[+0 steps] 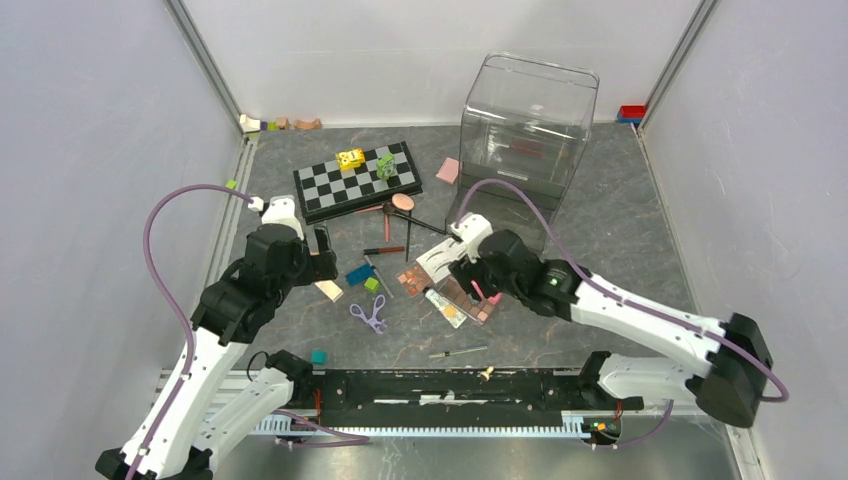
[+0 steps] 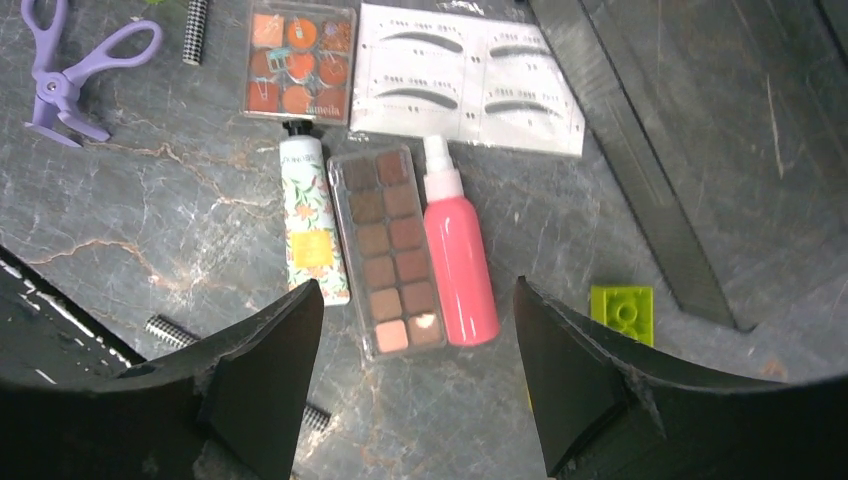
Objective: Organize the makeup
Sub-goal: Pick up the makeup brush from the center of the board.
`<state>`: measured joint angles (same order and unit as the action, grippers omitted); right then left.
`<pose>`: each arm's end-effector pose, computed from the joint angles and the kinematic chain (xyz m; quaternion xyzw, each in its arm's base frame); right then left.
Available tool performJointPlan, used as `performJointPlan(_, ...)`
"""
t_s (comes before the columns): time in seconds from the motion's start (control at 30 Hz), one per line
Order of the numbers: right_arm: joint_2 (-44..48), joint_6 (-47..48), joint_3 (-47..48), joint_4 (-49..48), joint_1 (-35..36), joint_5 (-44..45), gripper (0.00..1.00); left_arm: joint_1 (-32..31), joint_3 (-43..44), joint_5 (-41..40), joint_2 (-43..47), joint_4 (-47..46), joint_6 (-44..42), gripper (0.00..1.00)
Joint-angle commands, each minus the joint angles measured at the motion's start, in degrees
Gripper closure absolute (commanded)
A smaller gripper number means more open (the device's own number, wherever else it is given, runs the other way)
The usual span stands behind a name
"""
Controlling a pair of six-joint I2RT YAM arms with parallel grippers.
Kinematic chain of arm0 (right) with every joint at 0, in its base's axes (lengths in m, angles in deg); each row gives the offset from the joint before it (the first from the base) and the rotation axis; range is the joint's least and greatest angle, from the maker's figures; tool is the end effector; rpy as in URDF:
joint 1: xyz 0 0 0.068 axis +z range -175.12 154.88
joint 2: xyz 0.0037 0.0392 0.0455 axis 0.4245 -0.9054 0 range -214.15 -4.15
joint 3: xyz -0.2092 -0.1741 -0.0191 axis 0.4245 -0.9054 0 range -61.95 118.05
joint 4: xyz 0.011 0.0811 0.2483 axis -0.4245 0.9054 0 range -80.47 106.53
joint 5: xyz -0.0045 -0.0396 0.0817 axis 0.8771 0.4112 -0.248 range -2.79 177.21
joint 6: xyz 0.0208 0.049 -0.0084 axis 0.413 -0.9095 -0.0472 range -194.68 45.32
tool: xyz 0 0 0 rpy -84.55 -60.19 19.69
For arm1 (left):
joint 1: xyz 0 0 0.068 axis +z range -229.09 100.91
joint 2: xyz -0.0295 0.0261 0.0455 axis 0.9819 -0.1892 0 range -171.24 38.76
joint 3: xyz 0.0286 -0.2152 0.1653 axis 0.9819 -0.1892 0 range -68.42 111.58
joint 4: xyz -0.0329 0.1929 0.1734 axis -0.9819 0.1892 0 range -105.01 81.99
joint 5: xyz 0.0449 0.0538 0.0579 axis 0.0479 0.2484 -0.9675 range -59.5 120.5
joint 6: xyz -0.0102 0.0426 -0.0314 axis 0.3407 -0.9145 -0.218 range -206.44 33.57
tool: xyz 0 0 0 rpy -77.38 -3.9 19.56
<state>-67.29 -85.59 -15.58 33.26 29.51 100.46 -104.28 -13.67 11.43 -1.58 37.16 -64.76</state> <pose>0.1428 0.1870 0.2653 -0.2910 0.8552 0.1370 0.4065 0.1192 -0.0432 0.3377 -0.0458 0.8873 -0.0362 0.4576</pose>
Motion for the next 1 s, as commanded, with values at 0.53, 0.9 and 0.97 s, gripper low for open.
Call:
performJointPlan(0.53,-49.8,19.3,47.2,3.6,-7.1,-11.5,0.25,0.2,1.3,-1.5,1.2,0.3,1.6,0.00)
performJointPlan(0.9,-60.8,15.9,52.8,-2.1,-11.5,-15.5,0.24,0.2,4.0,-4.3,1.5,1.5,-2.3,0.00)
performJointPlan(0.97,-61.7,15.0,53.2,-3.5,-11.8,-15.3,0.24,0.2,3.4,-4.8,1.1,0.9,-2.9,0.00)
